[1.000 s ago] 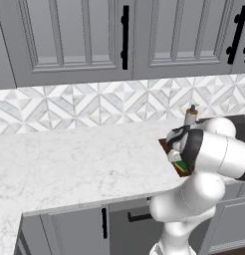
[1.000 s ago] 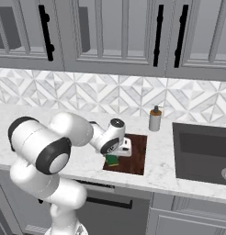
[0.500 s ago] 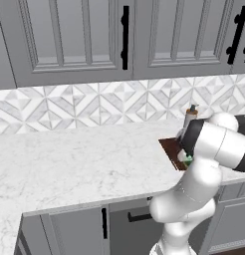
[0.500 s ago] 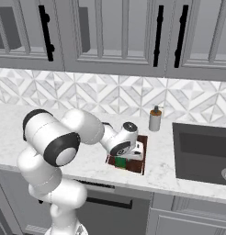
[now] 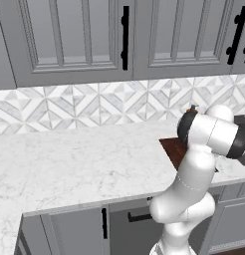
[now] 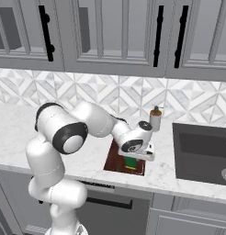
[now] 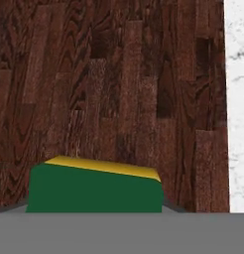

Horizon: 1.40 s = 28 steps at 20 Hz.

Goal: Pick up the sponge from the counter and clean the cutting board by briefly scrubbing or pressing down on the cutting board. Once finished, release the sponge.

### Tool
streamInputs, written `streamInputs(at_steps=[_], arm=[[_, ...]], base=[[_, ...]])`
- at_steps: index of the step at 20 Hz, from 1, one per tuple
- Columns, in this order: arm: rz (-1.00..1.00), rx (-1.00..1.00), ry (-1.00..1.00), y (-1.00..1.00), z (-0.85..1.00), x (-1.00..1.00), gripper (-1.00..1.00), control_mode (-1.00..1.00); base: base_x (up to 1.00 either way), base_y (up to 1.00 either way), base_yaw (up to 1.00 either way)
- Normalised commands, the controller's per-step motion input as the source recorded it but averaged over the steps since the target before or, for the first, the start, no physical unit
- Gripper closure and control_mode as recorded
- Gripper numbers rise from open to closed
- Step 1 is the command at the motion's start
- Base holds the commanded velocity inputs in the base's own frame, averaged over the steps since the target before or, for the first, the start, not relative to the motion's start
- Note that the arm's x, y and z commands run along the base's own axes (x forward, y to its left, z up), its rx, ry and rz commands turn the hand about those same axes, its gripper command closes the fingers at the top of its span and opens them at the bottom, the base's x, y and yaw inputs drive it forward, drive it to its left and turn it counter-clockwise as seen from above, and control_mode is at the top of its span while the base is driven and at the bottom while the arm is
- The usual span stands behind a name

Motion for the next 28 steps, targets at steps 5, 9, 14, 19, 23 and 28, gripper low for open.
streamInputs(at_steps=[5,9,14,19,23,28], arm=[[0.00,0.00,0.00,-0.82,-0.42,-0.34,1.00,-1.00],[0.00,-0.04,0.00,-0.83,-0.40,-0.34,1.00,-1.00],[0.06,-0.13,-0.02,-0.54,-0.21,-0.44,1.00,-1.00],[0.04,-0.02,-0.20,0.81,0.09,-0.36,1.00,-1.00],[0.04,0.00,-0.09,1.00,0.76,0.08,1.00,-1.00],[0.16,0.00,0.00,1.00,0.85,0.36,1.00,-1.00]], base=[[0.00,0.00,0.00],[0.00,0.00,0.00],[0.00,0.00,0.00],[0.00,0.00,0.00],[0.00,0.00,0.00],[0.00,0.00,0.00]])
